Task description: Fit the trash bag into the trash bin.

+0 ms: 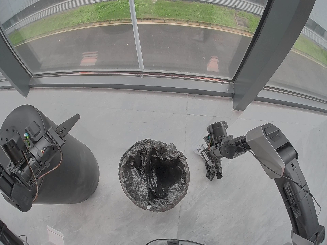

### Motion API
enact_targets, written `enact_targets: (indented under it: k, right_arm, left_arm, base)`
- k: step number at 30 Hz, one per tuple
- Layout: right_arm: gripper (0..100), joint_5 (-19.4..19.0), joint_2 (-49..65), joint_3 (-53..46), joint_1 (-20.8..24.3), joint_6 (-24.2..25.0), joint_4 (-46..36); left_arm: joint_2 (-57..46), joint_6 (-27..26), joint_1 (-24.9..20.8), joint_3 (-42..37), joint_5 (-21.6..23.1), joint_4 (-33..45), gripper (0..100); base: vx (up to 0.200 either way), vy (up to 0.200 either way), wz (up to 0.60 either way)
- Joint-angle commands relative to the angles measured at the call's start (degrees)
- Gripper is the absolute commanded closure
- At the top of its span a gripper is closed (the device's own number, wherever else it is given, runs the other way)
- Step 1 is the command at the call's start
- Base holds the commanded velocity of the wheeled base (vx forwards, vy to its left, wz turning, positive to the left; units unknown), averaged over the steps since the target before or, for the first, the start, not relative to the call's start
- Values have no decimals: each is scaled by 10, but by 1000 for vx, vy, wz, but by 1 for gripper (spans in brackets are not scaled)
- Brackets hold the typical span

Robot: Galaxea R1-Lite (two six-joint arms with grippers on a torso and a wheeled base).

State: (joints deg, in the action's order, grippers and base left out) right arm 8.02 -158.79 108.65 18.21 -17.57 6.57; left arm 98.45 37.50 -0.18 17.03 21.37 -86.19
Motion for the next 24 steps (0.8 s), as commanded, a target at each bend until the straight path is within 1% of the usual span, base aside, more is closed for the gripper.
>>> enact_targets:
  k: [1, 5, 8, 13, 19, 22, 24]
  right_arm:
    - [100, 2, 47, -7, 10, 17, -2]
    - [100, 2, 84, -20, 15, 32, -2]
    - [100, 3, 128, -44, 17, 38, -1]
    - [100, 5, 212, -94, 20, 64, 2]
    - [100, 28, 320, -183, 53, 83, 12]
    - [100, 40, 368, -234, 78, 97, 36]
    - [100, 55, 388, -262, 90, 97, 53]
  left_arm:
    - [0, 0, 0, -1, 0, -2, 0]
    - [1, 1, 0, -2, 0, -10, 0]
    - [0, 1, 0, -3, 0, -12, 0]
    - [-6, 1, 0, -4, 1, -13, 0]
    - [-9, 1, -1, -7, 1, -23, 0]
    - [-7, 1, -1, -8, 1, -23, 0]
    - [-6, 0, -2, -8, 1, -23, 0]
  base:
    - [0, 0, 0]
    - [0, 0, 0]
    - [0, 0, 0]
    - [0, 0, 0]
    - [0, 0, 0]
    - [0, 0, 0]
    - [0, 0, 0]
